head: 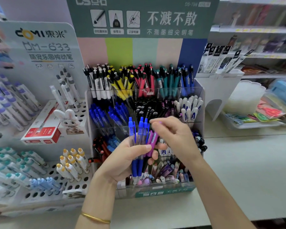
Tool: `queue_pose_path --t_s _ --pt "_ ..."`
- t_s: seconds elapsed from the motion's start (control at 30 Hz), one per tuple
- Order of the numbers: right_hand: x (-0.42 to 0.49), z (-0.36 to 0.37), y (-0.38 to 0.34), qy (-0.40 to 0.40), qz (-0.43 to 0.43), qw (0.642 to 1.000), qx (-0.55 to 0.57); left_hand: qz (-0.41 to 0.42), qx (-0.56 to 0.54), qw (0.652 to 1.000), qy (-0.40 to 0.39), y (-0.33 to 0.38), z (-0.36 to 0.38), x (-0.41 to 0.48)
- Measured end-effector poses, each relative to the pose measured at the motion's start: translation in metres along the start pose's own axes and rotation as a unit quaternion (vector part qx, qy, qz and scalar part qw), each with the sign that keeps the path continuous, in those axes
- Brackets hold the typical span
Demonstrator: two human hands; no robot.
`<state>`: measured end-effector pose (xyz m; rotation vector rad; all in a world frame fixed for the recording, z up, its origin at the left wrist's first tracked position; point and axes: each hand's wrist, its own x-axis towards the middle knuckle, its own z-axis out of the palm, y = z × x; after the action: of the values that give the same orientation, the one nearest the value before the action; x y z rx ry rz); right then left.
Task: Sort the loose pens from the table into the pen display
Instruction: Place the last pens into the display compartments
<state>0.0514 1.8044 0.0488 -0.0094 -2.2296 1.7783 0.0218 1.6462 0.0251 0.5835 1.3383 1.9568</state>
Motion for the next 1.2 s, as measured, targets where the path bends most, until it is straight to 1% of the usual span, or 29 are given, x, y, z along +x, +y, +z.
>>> queue_pose_path --t_s 0.03,0.1,0.2,0.33,0.4,0.5,0.6,0.7,0.73,0.8,0.9,0.97,1.0,1.07,1.13,1.17,1.2 --pt "-0.001 -0.001 -0.002 -0.035 0.041 0.998 0.012 0.001 0.001 1.0 -0.002 0.001 0.003 0.002" --pt "0.0 -0.004 -0.003 -0.033 0.074 0.996 0.024 0.0 0.004 1.0 -0.006 0.002 0.008 0.006" --pt "0.001 -0.009 -0.001 -0.017 0.087 0.993 0.073 0.0 0.015 1.0 -0.014 0.003 0.012 0.01" --pt "0.0 -0.015 0.001 -0.007 0.079 0.994 0.082 -0.021 -0.016 1.0 -0.006 0.001 0.014 0.013" --pt "0.0 -0.02 0.001 0.021 0.067 0.994 0.084 -0.04 -0.018 0.999 -0.006 -0.002 0.012 0.014" --pt "0.005 -0.037 0.0 0.088 0.046 0.99 0.096 -0.058 0.004 0.998 0.004 -0.006 0.009 0.013" --pt "0.009 -0.058 -0.001 0.183 0.002 0.977 0.108 -0.06 0.023 0.997 0.034 -0.009 0.009 0.013" --pt "0.011 -0.062 -0.006 0.289 -0.111 0.95 0.035 -0.053 0.029 0.996 0.064 -0.01 0.009 0.016" --pt "0.011 -0.06 -0.006 0.308 -0.15 0.939 0.002 -0.047 0.031 0.996 0.07 -0.01 0.009 0.017" --pt "0.014 -0.054 -0.002 0.318 -0.207 0.923 -0.058 -0.036 0.033 0.996 0.078 -0.01 0.01 0.019" --pt "0.024 -0.045 0.01 0.305 -0.232 0.916 -0.115 -0.033 0.034 0.995 0.082 -0.009 0.012 0.02" --pt "0.033 -0.036 0.019 0.295 -0.244 0.906 -0.182 -0.031 0.03 0.996 0.082 -0.009 0.014 0.021" --pt "0.036 -0.031 0.024 0.299 -0.242 0.893 -0.235 -0.031 0.028 0.996 0.082 -0.009 0.014 0.02" --pt "0.04 -0.023 0.033 0.313 -0.229 0.852 -0.352 -0.031 0.025 0.996 0.083 -0.008 0.015 0.019" --pt "0.04 -0.02 0.038 0.303 -0.245 0.812 -0.435 -0.03 0.025 0.996 0.083 -0.007 0.014 0.018" --pt "0.037 -0.019 0.04 0.288 -0.253 0.807 -0.45 -0.029 0.025 0.996 0.081 -0.007 0.013 0.017" --pt "0.032 -0.019 0.042 0.272 -0.254 0.816 -0.443 -0.026 0.025 0.997 0.075 -0.006 0.012 0.017"
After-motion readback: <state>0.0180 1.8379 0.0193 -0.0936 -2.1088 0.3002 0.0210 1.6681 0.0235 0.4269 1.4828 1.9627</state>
